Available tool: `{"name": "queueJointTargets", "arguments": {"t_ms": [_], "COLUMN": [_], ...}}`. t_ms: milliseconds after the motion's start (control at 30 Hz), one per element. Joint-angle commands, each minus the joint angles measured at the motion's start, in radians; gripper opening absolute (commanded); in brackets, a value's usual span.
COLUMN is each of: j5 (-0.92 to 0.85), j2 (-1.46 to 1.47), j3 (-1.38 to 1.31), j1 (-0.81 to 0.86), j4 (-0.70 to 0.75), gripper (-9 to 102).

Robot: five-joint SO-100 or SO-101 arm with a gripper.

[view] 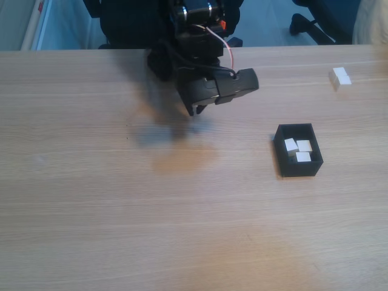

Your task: Pick blocks and place them in the box.

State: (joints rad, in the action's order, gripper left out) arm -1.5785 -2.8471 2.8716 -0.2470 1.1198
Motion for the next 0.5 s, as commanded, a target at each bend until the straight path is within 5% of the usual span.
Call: {"name": "queueJointTargets", "arguments": {"t_ms": [0, 467], "j5": [-0.029, -0.051], "j2": [-0.143, -0.534], "j3": [0.094, 0.337], "j1": [0.061, 0.156], "j4": [0.017, 0.235], "gripper": [0, 0]}}
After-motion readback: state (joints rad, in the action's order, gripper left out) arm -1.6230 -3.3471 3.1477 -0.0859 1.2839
